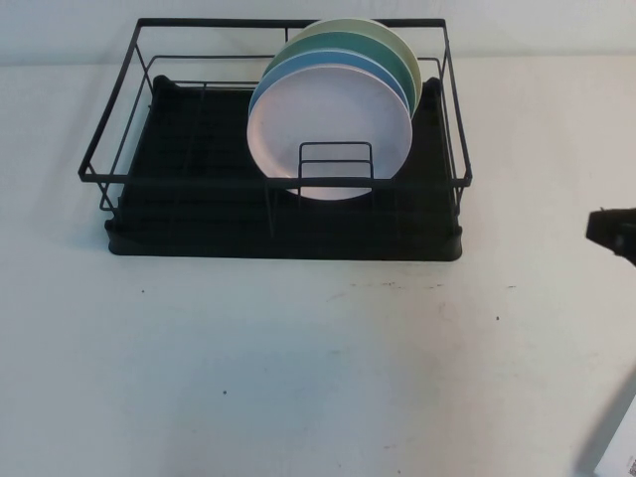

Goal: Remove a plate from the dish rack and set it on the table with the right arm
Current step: Grasp the plate from the shelf, then place the plate from the table

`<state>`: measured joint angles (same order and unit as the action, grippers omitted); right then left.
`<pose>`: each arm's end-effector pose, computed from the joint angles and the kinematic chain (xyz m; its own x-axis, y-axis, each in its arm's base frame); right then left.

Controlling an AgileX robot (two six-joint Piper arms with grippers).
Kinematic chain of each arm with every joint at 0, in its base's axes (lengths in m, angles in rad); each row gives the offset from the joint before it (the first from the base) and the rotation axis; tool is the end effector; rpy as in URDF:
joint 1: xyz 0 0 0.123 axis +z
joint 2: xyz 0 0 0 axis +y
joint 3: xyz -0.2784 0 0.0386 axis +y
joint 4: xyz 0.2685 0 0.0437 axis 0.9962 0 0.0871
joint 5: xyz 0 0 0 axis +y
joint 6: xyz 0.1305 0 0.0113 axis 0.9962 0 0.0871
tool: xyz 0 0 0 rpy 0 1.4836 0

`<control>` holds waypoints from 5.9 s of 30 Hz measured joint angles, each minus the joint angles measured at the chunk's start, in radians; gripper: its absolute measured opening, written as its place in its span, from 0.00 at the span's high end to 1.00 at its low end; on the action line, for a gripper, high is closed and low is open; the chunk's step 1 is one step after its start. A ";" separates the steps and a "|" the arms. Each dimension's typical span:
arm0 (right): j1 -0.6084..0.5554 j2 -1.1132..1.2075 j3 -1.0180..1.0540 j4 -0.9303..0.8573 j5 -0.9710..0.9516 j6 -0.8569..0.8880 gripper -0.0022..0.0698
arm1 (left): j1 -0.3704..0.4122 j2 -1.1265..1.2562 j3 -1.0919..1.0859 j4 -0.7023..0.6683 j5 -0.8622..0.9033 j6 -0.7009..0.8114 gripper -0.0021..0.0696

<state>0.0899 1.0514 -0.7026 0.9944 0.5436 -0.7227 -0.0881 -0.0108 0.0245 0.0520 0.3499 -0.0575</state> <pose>0.2551 0.0801 0.2685 -0.6221 0.1224 -0.7733 -0.3259 0.8576 0.3979 0.1160 -0.0079 0.1628 -0.2720 0.0153 -0.9622 0.0685 0.9976 -0.0035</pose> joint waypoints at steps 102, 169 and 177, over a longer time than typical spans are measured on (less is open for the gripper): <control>0.252 1.047 -1.106 -0.036 0.005 -0.790 0.65 | 0.000 0.000 0.000 0.000 0.000 0.000 0.98; 0.339 0.780 -0.344 0.029 0.024 0.381 0.91 | 0.000 0.000 0.000 0.000 0.000 0.000 0.98; 0.339 0.790 -0.344 0.010 -0.043 0.375 0.71 | 0.000 0.000 0.000 0.000 0.000 0.000 0.98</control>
<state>0.4291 1.8410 -1.0468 1.0046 0.5006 -0.3472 -0.0881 -0.0108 0.0245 0.0520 0.3499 -0.0575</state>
